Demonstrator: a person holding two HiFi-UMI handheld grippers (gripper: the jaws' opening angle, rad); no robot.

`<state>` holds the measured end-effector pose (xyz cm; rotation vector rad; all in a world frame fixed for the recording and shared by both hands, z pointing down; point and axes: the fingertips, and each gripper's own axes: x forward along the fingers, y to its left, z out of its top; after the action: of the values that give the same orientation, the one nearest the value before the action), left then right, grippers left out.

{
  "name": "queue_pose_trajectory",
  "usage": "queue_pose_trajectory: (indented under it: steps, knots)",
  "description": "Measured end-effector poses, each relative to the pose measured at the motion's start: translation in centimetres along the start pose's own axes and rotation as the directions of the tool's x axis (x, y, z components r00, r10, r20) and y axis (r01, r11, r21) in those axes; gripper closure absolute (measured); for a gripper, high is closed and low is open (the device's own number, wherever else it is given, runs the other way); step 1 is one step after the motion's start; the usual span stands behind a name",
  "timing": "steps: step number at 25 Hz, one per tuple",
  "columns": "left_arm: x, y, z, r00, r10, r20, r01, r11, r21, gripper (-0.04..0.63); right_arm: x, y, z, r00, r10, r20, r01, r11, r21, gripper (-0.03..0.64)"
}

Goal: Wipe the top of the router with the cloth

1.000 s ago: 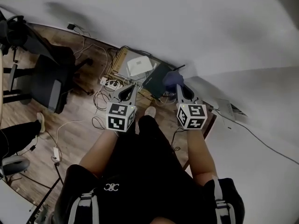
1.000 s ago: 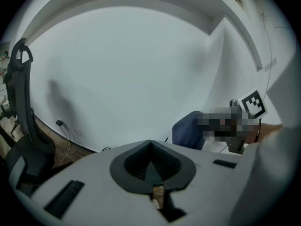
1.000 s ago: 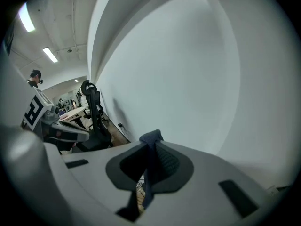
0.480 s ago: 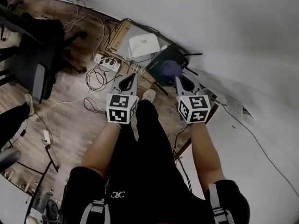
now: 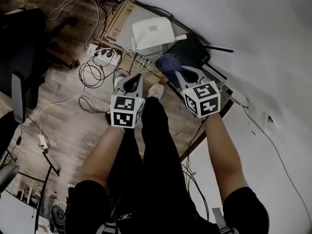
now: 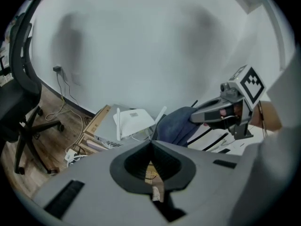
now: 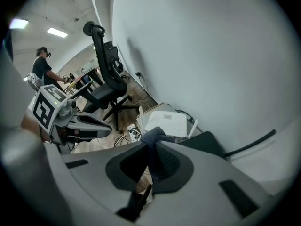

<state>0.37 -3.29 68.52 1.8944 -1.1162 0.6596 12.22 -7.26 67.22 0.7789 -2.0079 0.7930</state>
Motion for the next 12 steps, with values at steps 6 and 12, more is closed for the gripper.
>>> queue_pose_trajectory:
  steps: [6,12]
  knots:
    - [2.7,0.9,-3.7,0.997,-0.048,-0.066,0.049,0.999,0.017,0.595,5.4,0.0,-2.6,0.991,0.018,-0.134,-0.036,0.990,-0.136,0.611]
    - [2.9,2.9,-5.5,0.993,-0.043,-0.109,0.047,0.998,0.030,0.594,9.6,-0.6,-4.8,0.957,-0.049,-0.285,-0.064,0.926,-0.372,0.611]
